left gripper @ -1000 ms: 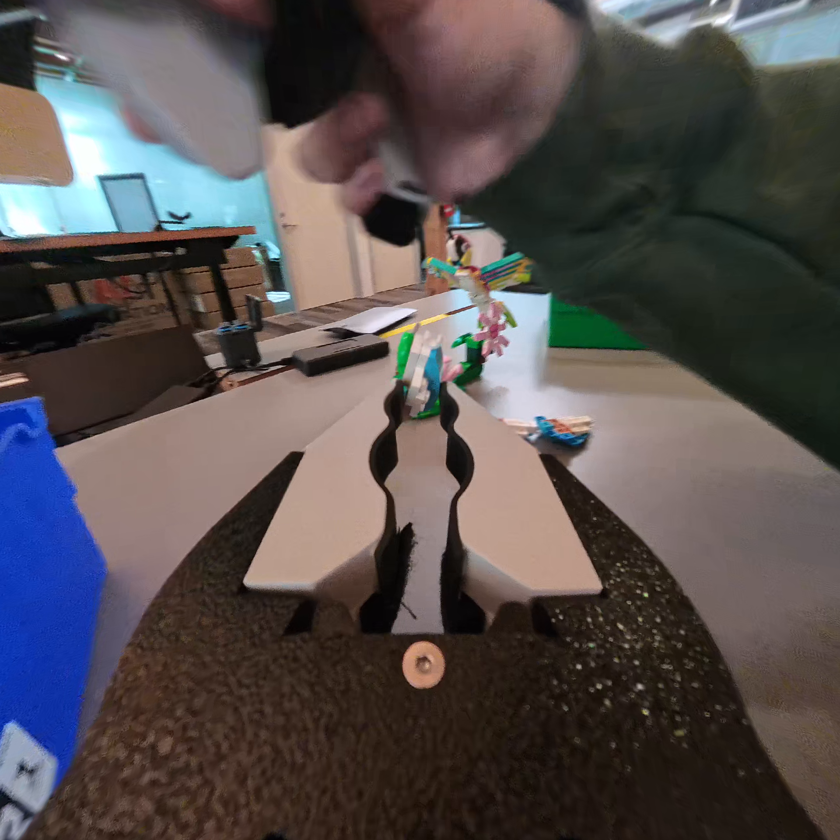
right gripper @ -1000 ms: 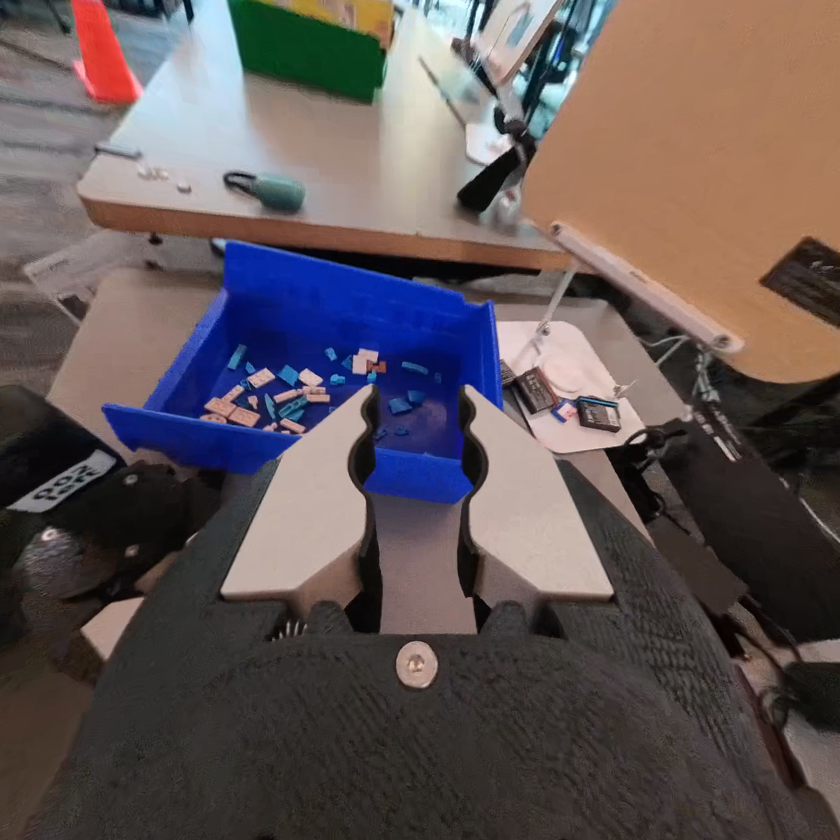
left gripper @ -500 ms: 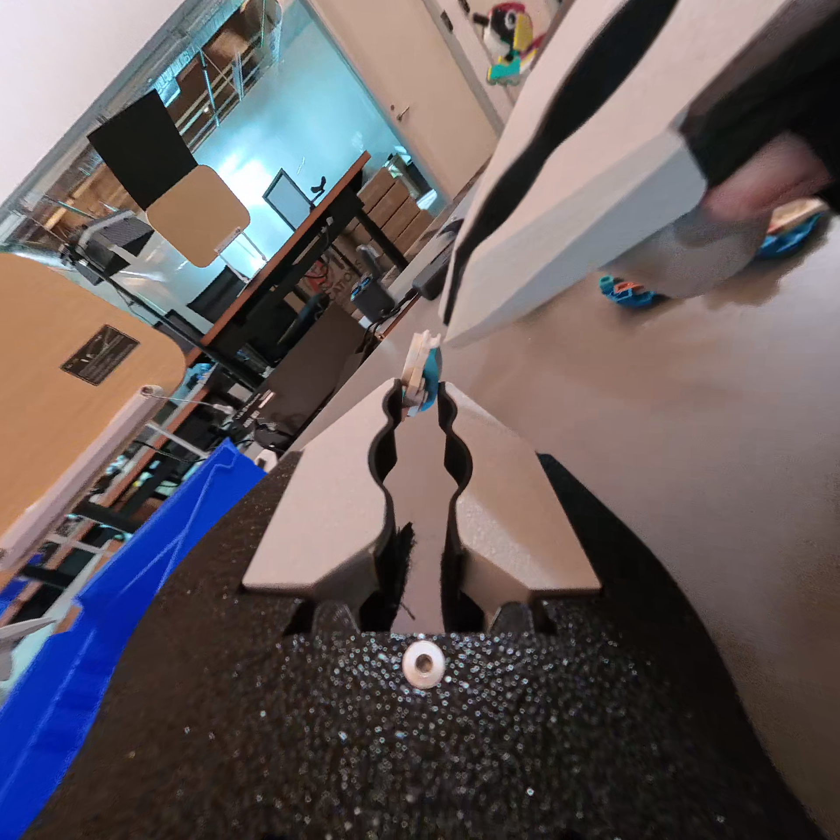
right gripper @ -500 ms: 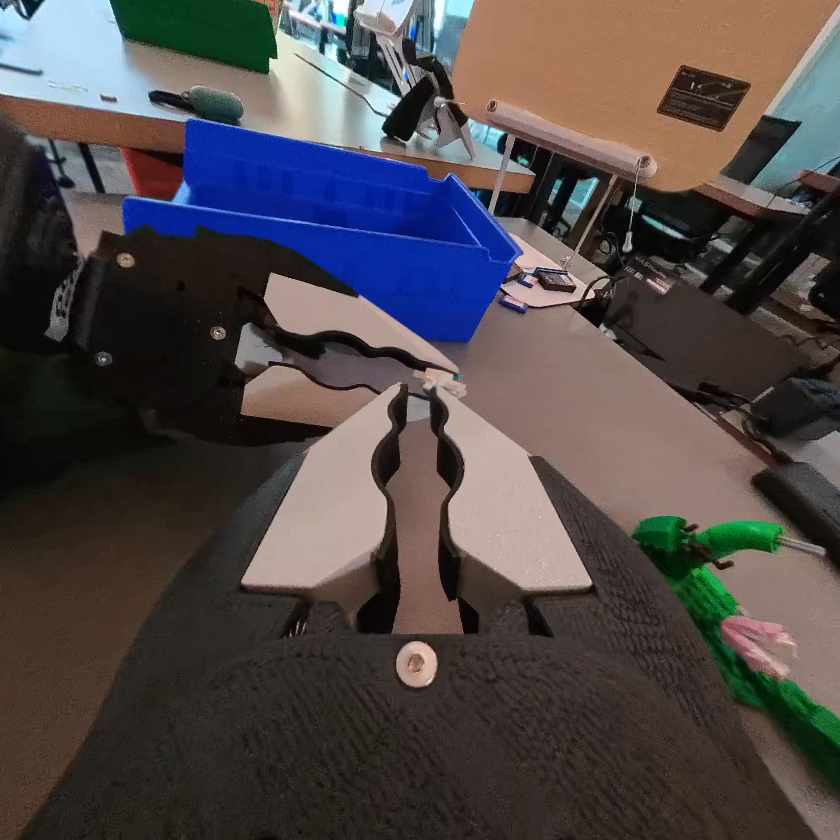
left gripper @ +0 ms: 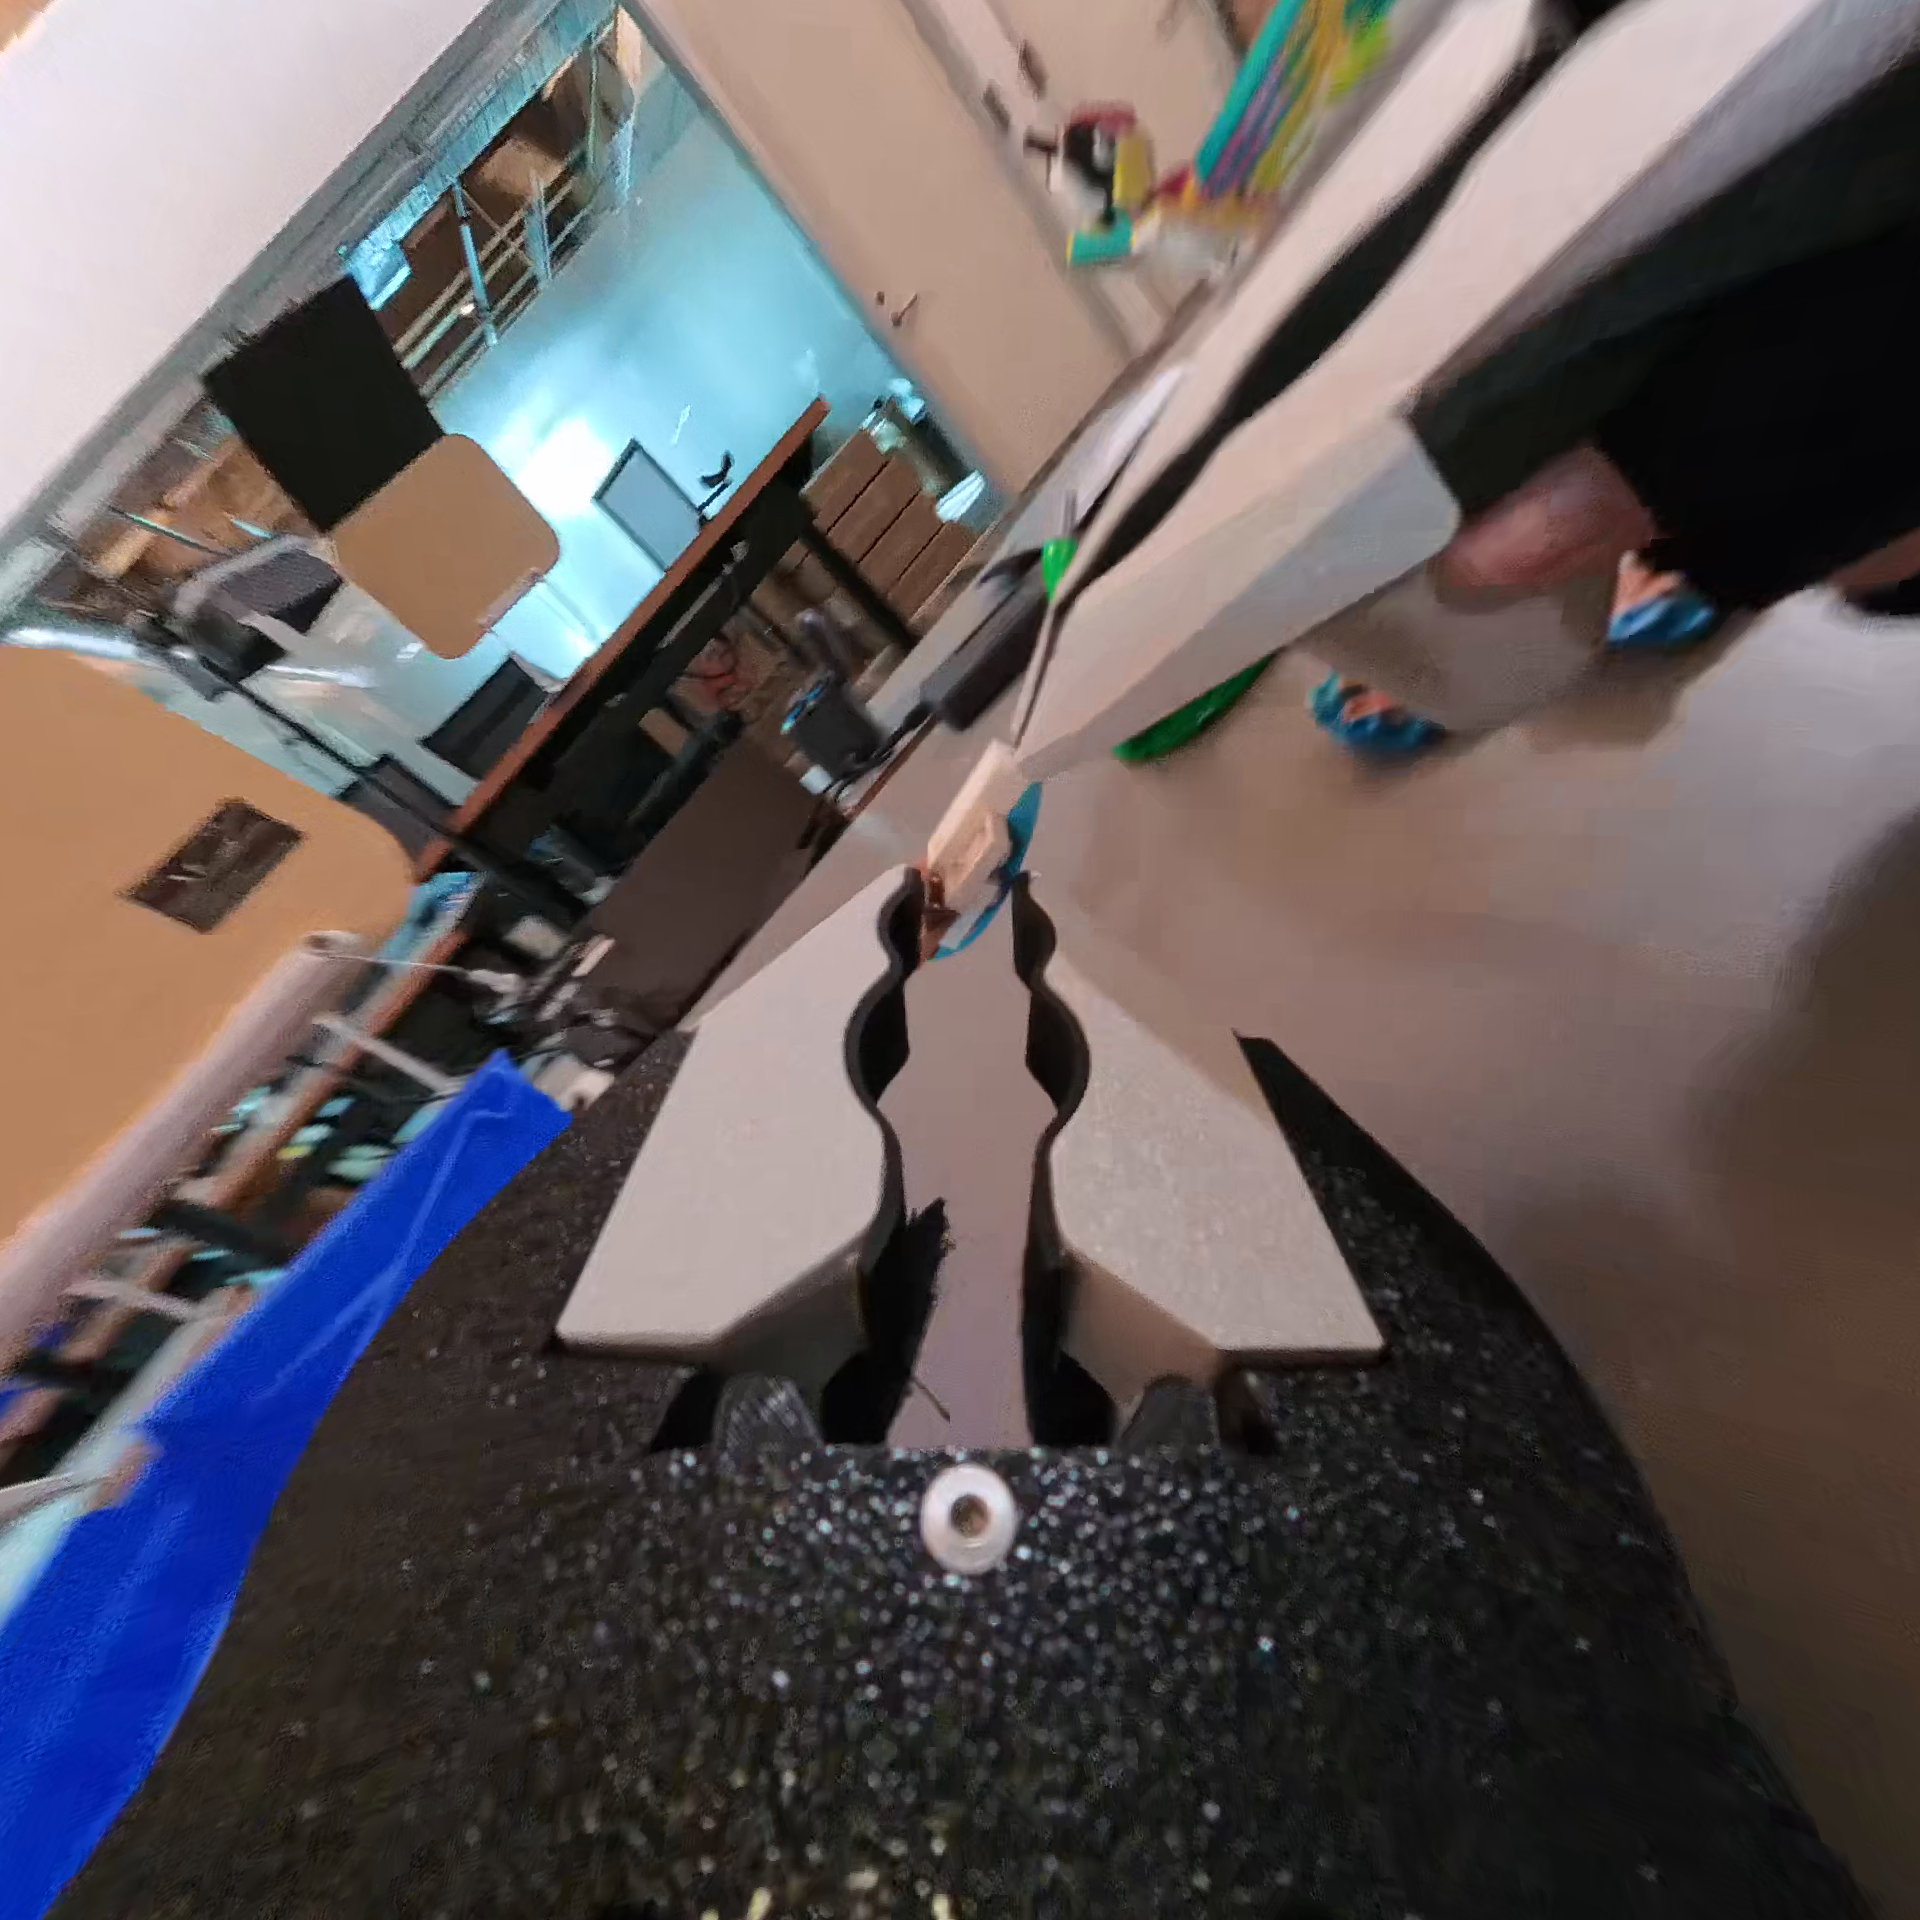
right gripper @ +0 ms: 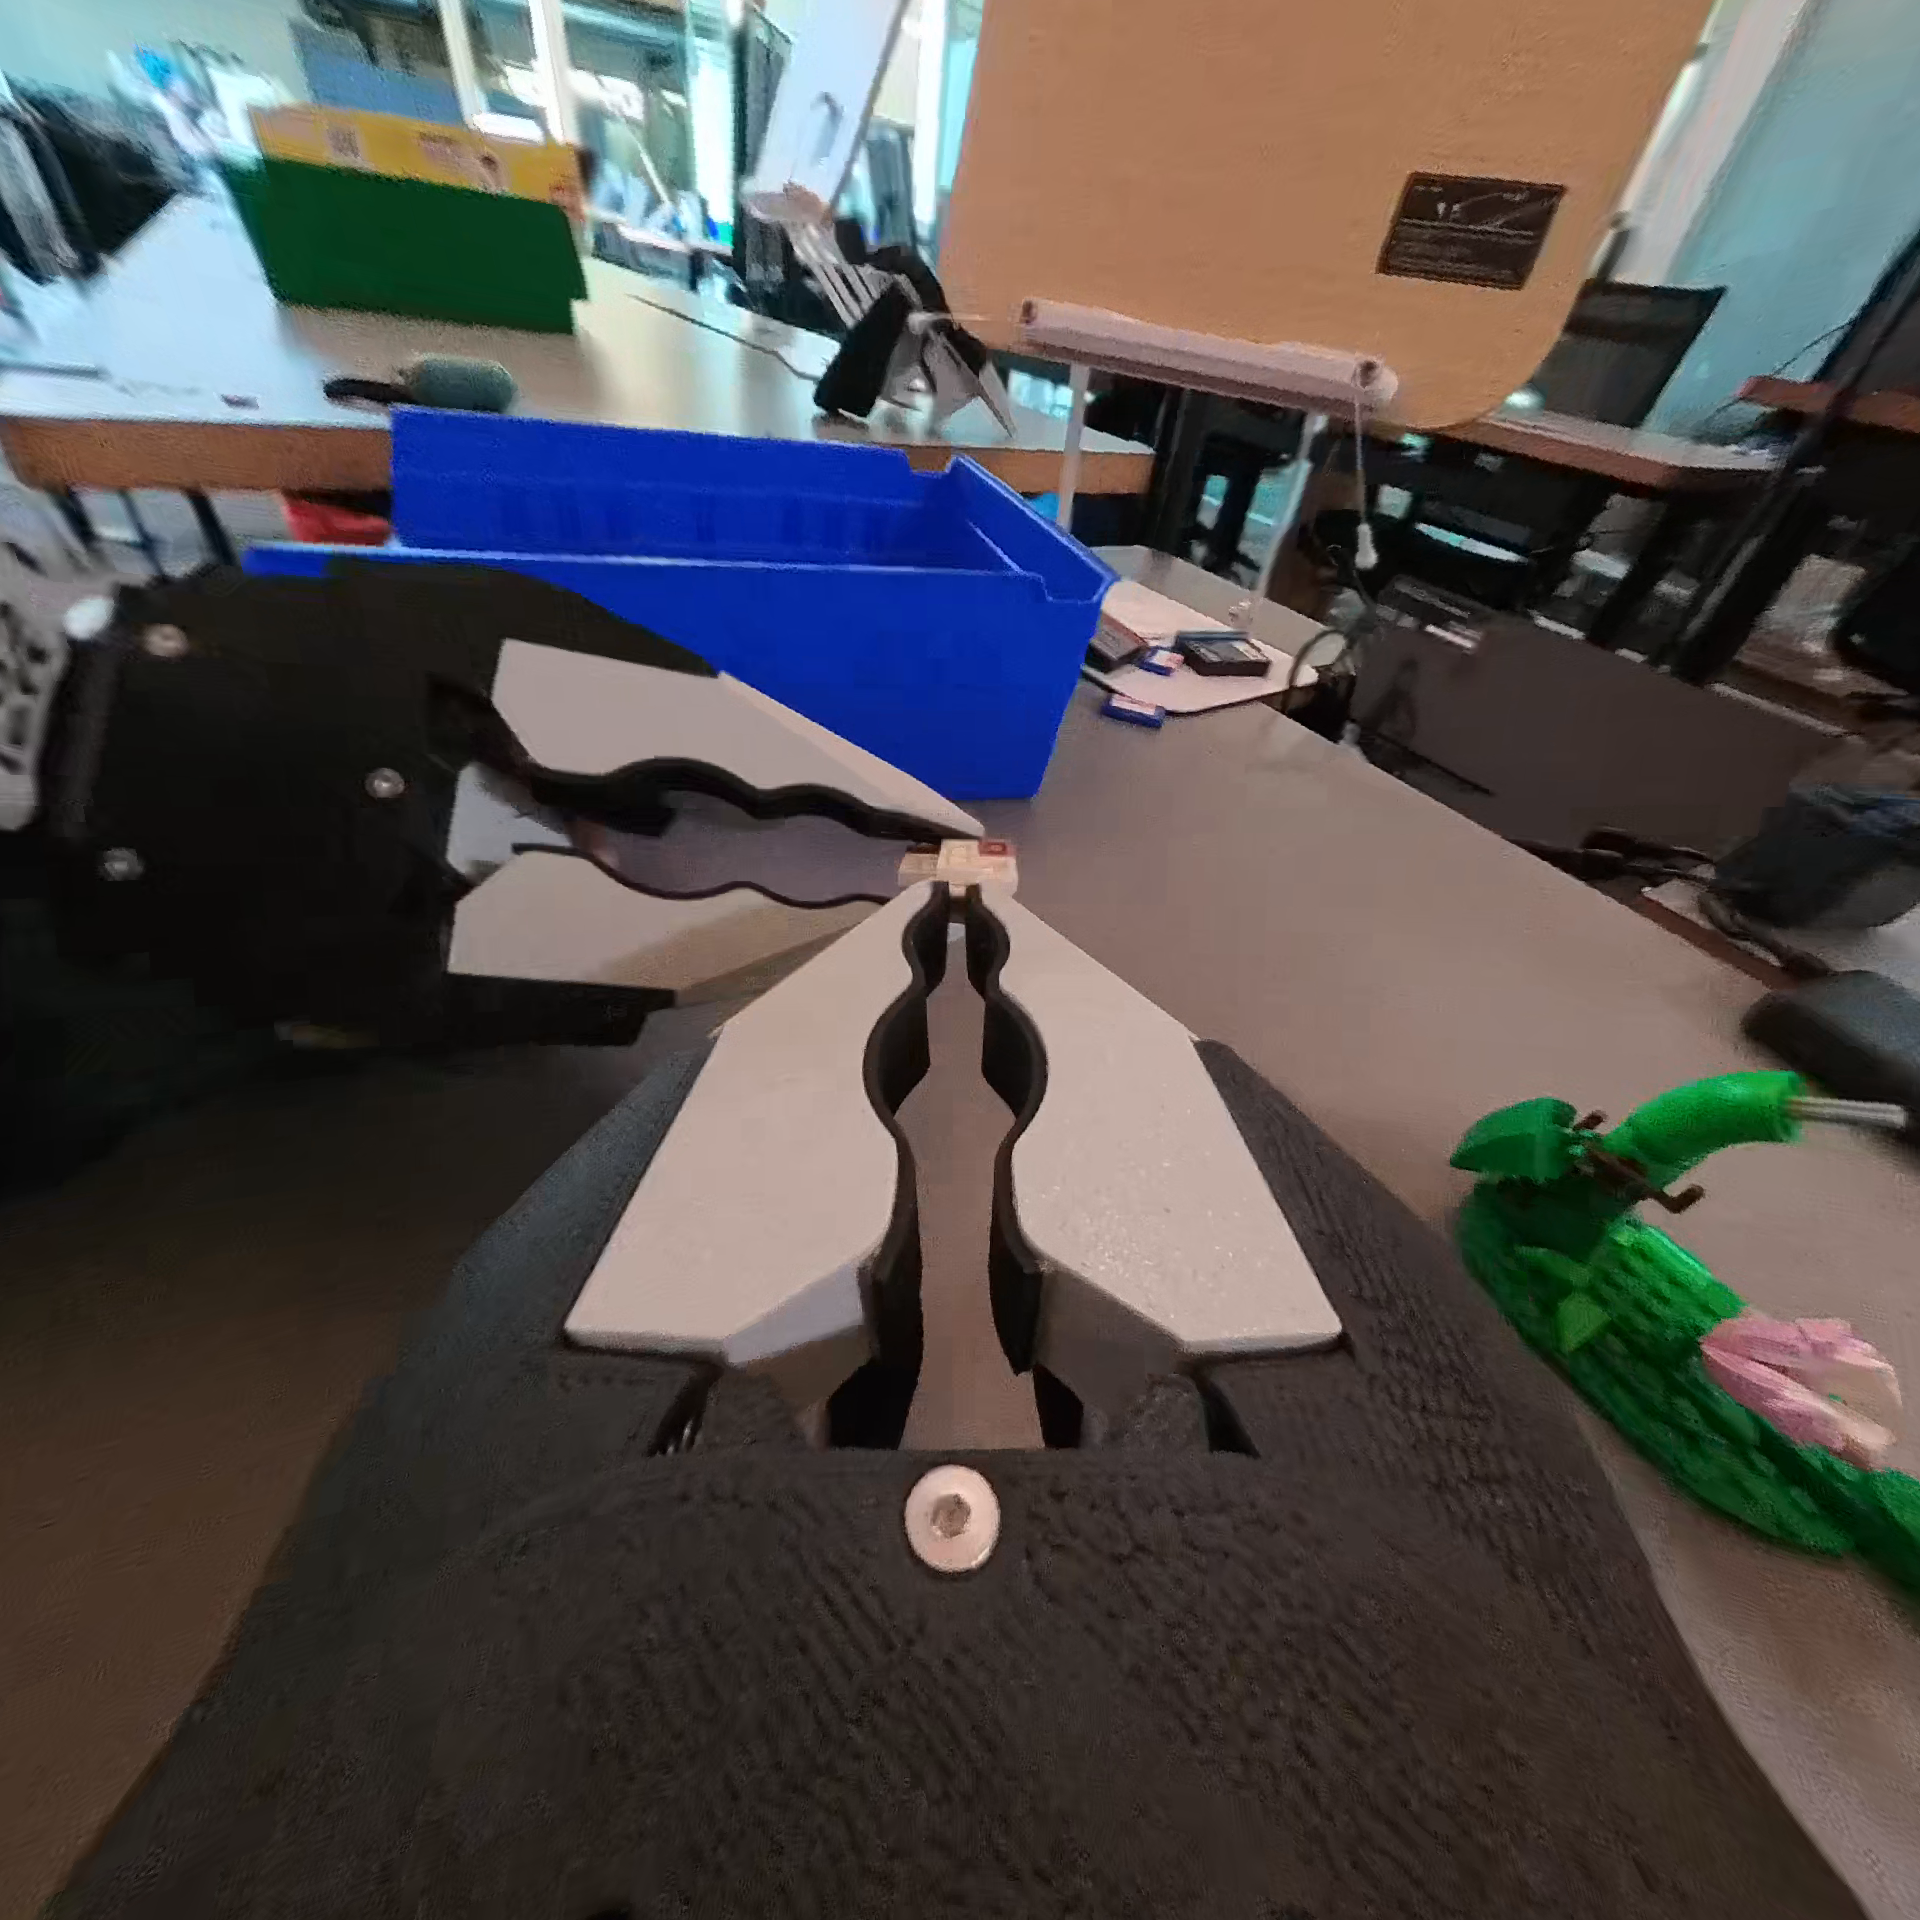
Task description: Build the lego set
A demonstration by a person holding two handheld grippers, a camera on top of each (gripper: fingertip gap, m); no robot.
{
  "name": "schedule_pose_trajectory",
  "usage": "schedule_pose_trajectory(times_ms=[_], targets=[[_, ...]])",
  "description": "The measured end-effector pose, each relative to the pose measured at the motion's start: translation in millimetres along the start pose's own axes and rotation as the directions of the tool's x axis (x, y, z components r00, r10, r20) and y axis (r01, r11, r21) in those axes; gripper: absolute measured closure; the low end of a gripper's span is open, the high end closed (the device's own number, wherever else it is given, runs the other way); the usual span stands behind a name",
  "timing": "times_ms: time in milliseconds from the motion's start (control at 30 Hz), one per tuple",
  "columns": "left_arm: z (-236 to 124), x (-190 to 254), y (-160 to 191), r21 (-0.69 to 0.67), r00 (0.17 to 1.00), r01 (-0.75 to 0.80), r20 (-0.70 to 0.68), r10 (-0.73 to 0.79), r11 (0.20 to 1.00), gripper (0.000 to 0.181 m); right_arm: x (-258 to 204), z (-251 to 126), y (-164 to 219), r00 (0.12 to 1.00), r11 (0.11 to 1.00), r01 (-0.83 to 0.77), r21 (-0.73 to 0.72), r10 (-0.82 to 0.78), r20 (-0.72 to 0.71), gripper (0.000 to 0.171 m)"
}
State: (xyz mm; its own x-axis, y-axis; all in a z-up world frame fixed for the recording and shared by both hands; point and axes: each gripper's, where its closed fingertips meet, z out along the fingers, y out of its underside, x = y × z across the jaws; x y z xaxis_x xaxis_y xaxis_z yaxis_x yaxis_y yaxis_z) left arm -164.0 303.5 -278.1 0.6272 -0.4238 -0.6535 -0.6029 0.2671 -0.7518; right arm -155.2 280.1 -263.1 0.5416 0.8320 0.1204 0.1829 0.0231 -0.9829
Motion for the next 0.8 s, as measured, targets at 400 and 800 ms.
schedule_pose_trajectory(times_ms=[400,800], targets=[[-26.7,-28.0,-51.3,0.230,0.500,0.863,-0.511,-0.699,0.449,0.122,13.8,-36.6,-37.2,0.961,0.929,-0.211,0.303,0.141,0.238,0.171],[-22.6,1.8,-53.9,-0.198,-0.053,0.970,-0.733,-0.678,0.138,0.168,-5.0,-39.9,-18.8,0.930,0.920,0.326,0.220,-0.353,0.099,0.170]])
